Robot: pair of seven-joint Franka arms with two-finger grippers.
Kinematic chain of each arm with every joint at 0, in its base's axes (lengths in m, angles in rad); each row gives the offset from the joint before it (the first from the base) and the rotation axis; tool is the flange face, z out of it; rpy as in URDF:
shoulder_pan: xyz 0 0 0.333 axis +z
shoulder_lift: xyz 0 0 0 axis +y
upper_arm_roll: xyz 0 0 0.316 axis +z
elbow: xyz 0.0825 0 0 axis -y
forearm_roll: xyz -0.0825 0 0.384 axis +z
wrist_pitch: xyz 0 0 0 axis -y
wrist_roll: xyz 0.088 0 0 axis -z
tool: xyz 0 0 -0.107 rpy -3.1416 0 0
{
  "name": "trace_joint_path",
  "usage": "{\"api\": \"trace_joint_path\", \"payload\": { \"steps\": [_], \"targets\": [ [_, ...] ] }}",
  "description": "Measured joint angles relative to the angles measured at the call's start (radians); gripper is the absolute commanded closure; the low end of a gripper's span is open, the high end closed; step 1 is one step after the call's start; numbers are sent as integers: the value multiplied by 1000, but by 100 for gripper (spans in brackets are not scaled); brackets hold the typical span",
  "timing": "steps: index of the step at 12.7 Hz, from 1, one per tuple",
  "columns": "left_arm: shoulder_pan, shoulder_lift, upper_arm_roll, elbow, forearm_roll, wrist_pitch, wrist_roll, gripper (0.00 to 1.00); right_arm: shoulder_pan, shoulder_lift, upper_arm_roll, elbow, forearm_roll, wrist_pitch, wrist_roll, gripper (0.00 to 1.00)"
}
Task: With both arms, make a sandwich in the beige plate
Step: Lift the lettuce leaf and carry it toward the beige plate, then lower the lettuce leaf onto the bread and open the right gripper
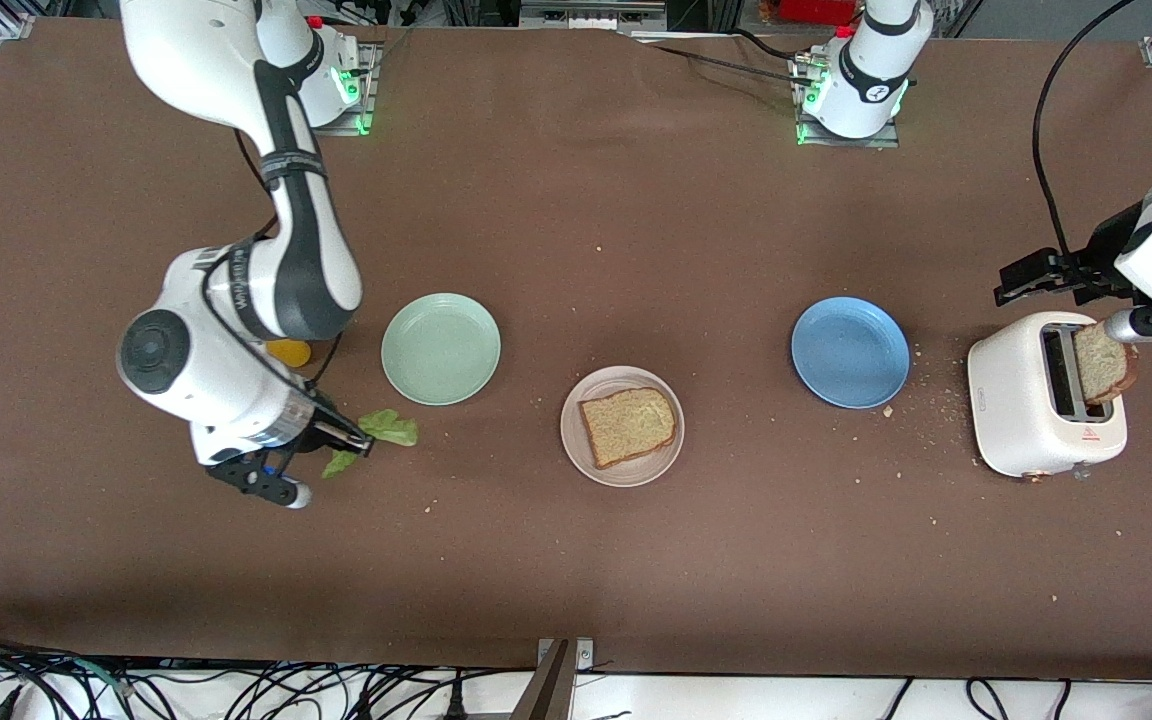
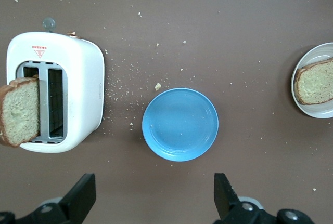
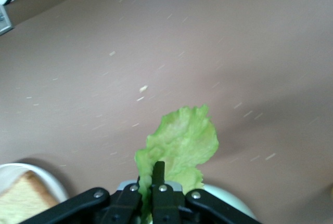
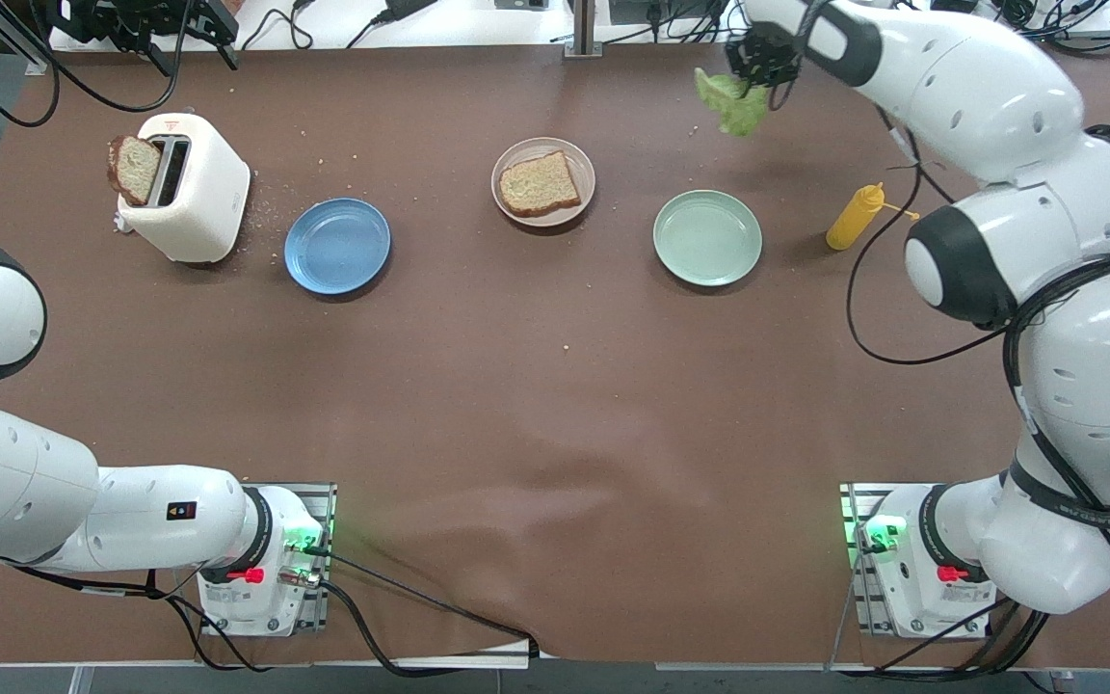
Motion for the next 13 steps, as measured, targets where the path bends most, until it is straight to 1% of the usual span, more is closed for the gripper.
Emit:
{"api": "trace_joint_path", "payload": {
  "steps": [2,5,7,8,10,13],
  "targets": [
    [0,0,0,0,0,0,0,0,63,41,18,30,-1,73,195,100],
    [0,1,0,0,0,1,0,0,77,82,134,40,-1,259,477,100],
    [0,1,0,0,0,1,0,0,78,107,203,42,-1,373,620,100],
    [0,1,0,0,0,1,0,0,83,118,225,48,-1,401,671,100],
    [0,1,0,0,0,1,0,0,104,135,238,69,-1,415,745,100],
    [0,1,0,0,0,1,0,0,129,147,252,81,0,384,803,100]
  ]
}}
